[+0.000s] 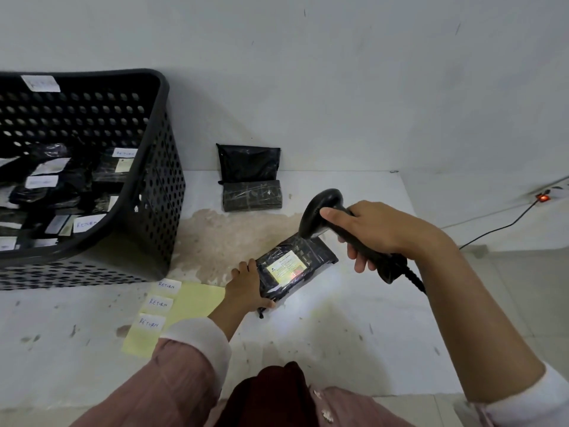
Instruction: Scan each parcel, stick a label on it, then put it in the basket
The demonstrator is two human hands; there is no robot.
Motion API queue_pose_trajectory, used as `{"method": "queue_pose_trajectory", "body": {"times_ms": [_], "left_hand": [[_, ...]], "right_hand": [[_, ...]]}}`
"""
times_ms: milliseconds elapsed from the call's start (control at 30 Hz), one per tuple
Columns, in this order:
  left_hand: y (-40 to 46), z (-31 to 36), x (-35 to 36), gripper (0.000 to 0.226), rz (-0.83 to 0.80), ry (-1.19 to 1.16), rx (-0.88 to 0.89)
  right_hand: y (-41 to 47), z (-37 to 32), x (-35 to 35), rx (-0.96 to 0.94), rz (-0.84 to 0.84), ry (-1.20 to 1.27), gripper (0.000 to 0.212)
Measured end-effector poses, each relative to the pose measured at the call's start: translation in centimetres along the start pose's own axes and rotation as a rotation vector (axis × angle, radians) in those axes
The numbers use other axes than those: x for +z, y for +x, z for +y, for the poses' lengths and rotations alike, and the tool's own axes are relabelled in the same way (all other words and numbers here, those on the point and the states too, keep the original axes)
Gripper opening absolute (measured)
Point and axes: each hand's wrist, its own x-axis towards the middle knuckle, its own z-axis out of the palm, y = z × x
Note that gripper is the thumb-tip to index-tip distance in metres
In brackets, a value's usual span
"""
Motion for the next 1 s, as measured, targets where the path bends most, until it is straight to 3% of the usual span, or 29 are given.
{"method": "queue_pose_trajectory", "body": {"times_ms": [467,1000], "left_hand": [[0.1,0.2,0.2,0.12,0.002,0.025,-0.019],[0.0,0.2,0.1,0.121,-0.015,0.02,-0.028]], "right_hand": [[-2.2,-1.0,-1.1,0.007,0.124,-0.044,0.068],[-3.7,-0.7,-1.0,-0.044,0.134,-0.022,0.067]]}}
